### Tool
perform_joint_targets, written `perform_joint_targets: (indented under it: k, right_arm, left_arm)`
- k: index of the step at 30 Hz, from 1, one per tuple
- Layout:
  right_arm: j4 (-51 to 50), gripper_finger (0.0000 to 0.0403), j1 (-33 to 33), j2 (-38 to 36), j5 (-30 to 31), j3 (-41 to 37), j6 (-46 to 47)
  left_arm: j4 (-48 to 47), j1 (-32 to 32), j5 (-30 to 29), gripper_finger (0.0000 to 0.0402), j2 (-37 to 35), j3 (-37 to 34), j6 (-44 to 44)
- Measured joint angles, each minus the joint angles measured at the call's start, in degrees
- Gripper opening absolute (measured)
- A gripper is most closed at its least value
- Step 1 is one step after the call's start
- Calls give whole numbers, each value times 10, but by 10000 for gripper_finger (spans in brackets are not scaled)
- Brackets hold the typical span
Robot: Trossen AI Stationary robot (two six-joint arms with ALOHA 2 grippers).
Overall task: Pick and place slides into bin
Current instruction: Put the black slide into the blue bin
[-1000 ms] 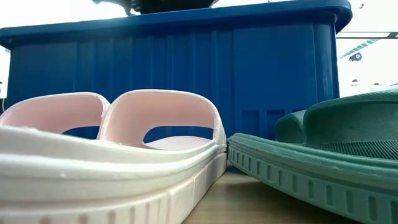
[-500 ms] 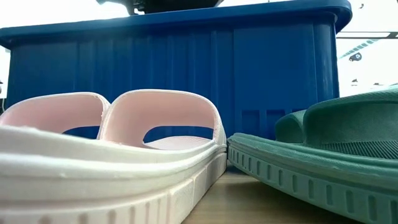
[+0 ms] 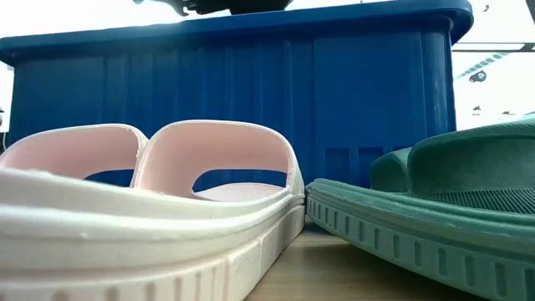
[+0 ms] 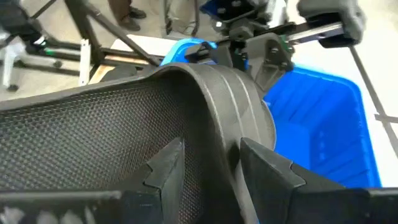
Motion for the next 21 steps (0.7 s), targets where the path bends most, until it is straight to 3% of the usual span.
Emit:
perform_joint_targets:
  k: [9,12,17,21]
  right_arm:
    - [49,137,0,6,-1,0,-12]
    - [53,108,0,10,-1,0,-19]
    - [50,22,2,18,-1,0,-32]
    - [53,13,13,17,35,1,-68]
  left_arm:
    - [1,-1,-2,27,0,-3,-2]
    - [5,-1,-2,27,0,-2,-2]
    - [-1,-1,-2,27,0,-3,-3]
    - [-1,-1,-3,27,0,-2,-3]
